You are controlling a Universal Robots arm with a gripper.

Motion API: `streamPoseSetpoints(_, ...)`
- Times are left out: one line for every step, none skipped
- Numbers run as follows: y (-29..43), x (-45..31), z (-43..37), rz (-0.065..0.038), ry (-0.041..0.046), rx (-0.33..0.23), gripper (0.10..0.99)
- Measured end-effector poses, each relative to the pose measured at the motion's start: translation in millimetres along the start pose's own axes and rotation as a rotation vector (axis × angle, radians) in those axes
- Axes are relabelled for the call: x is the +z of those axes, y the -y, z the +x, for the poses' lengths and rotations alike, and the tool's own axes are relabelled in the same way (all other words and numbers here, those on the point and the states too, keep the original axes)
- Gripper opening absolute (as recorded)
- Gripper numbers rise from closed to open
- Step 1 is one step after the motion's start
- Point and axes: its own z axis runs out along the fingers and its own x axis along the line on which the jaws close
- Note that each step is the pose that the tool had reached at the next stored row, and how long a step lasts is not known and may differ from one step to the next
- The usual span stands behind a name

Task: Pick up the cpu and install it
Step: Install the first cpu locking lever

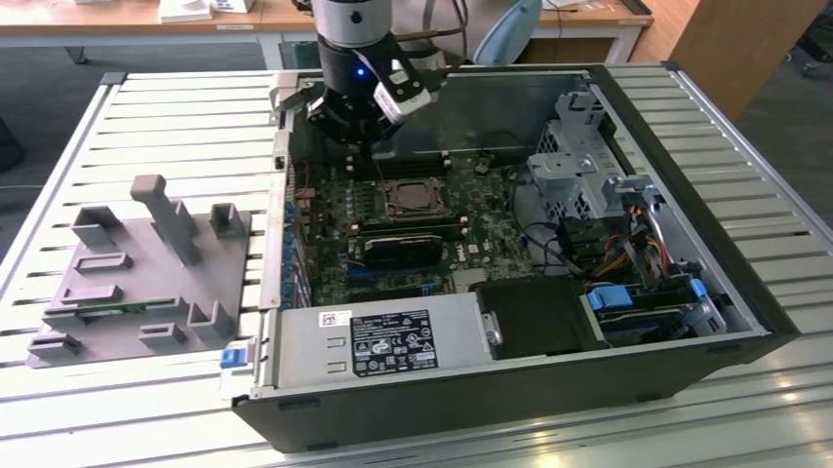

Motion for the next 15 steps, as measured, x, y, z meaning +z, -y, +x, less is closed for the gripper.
streamPoseSetpoints(-1.4,0.7,-0.1,0.0,0.0002,0.0,0.106)
streamPoseSetpoints(-2.8,1.4,0.0,0.0,0.0002,0.0,0.106)
streamPoseSetpoints(-4.8,2.0,0.1,0.0,0.0002,0.0,0.106)
streamPoseSetpoints(-8.1,2.5,0.1,0.0,0.0002,0.0,0.106)
streamPoseSetpoints(-11.7,3.0,0.1,0.0,0.0003,0.0,0.106)
streamPoseSetpoints(-14.6,3.3,0.3,0.0,0.0002,0.0,0.106)
streamPoseSetpoints(-17.0,3.7,0.3,0.0,0.0002,0.0,0.106)
streamPoseSetpoints(-18.4,4.1,0.3,0.0,0.0002,0.0,0.106)
streamPoseSetpoints(-18.9,4.3,0.2,0.0,0.0002,0.0,0.106)
streamPoseSetpoints(-18.9,4.3,0.2,0.0,0.0003,0.0,0.106)
streamPoseSetpoints(-18.9,4.3,0.2,0.0,0.0002,0.0,0.106)
streamPoseSetpoints(-18.9,4.3,0.2,0.0,0.0002,0.0,0.106)
streamPoseSetpoints(-18.9,4.3,0.1,0.0,0.0002,0.0,0.106)
streamPoseSetpoints(-18.9,4.4,0.0,0.0,0.0003,0.0,0.106)
streamPoseSetpoints(-18.9,4.3,-0.4,0.0,0.0,0.0,0.106)
